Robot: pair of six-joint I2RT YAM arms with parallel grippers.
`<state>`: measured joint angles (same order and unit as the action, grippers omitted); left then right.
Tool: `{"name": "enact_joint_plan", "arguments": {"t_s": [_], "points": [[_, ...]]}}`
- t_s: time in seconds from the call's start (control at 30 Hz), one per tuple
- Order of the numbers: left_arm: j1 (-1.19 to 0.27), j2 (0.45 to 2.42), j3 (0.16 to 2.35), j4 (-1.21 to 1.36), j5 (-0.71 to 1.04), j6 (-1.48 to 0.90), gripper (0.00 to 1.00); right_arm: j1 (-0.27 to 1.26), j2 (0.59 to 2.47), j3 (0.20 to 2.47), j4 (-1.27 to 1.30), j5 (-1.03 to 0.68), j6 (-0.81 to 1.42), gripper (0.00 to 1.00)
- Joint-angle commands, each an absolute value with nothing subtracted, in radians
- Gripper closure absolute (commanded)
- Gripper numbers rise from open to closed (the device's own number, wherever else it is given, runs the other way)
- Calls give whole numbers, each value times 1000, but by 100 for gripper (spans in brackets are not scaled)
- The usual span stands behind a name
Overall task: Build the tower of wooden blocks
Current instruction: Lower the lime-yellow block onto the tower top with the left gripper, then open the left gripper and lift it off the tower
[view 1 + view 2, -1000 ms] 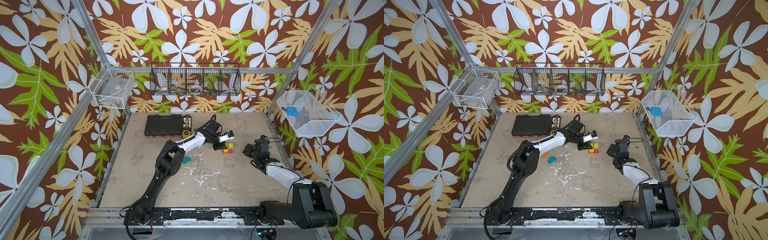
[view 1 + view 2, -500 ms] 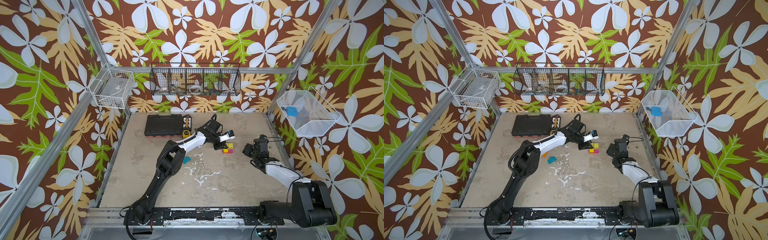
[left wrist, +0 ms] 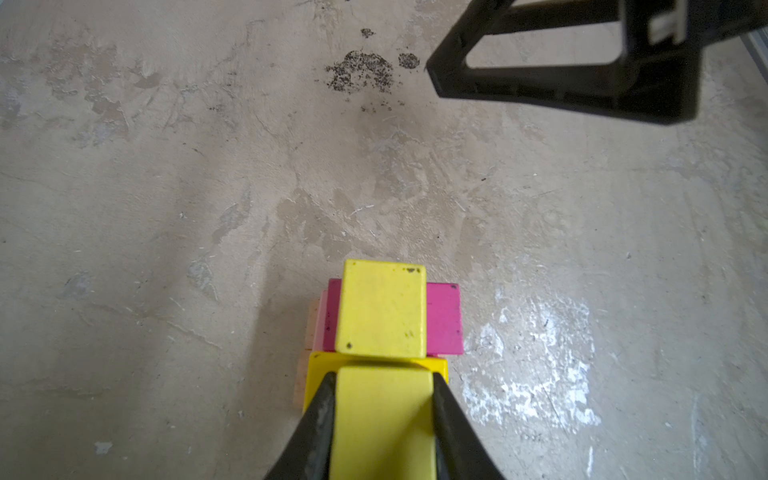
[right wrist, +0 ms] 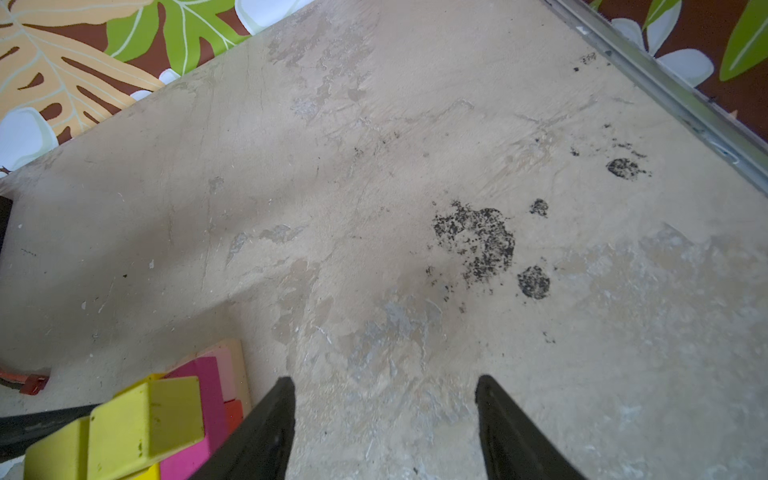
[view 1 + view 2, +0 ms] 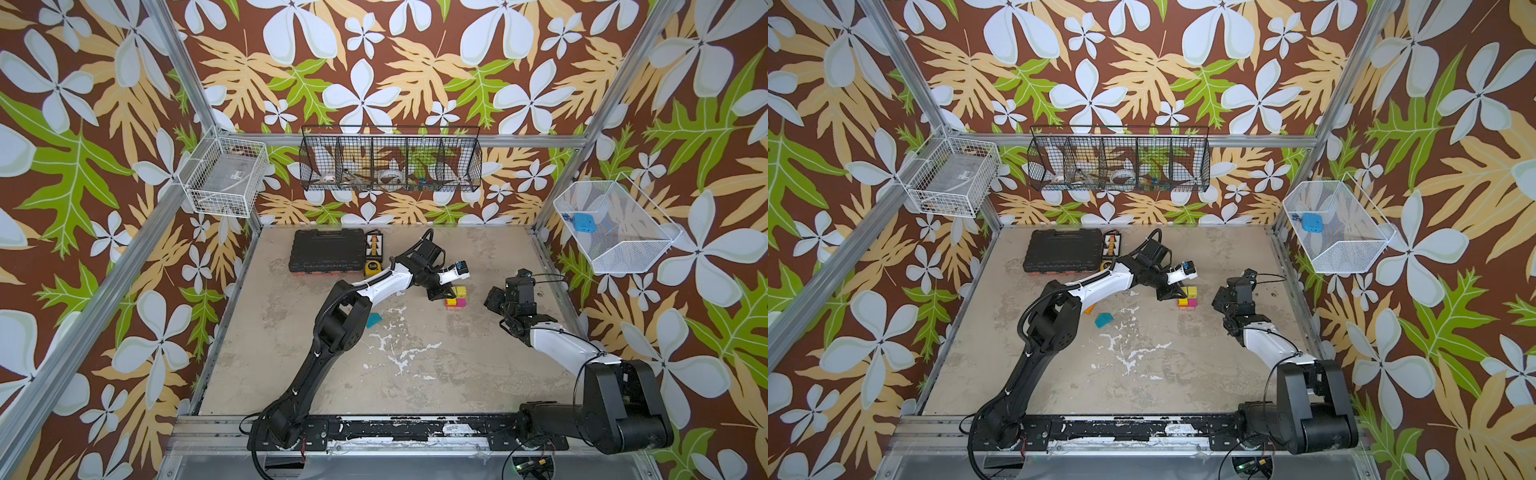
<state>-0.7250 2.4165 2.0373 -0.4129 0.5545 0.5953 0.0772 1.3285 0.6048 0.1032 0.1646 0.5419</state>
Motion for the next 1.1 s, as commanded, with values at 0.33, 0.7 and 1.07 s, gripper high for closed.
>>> {"name": "enact_joint_plan", "arguments": {"t_s": [0.33, 0.7, 1.07], "points": [[-726, 2425, 2053, -414, 550, 583, 61, 85, 1338, 618, 102, 186, 535, 31], [-727, 2392, 2032, -411, 539, 574, 0, 88, 1336, 618, 101, 190, 534, 31], [-732, 2018, 1560, -96, 481, 473, 0, 94, 1335, 618, 101, 198, 534, 31]]}}
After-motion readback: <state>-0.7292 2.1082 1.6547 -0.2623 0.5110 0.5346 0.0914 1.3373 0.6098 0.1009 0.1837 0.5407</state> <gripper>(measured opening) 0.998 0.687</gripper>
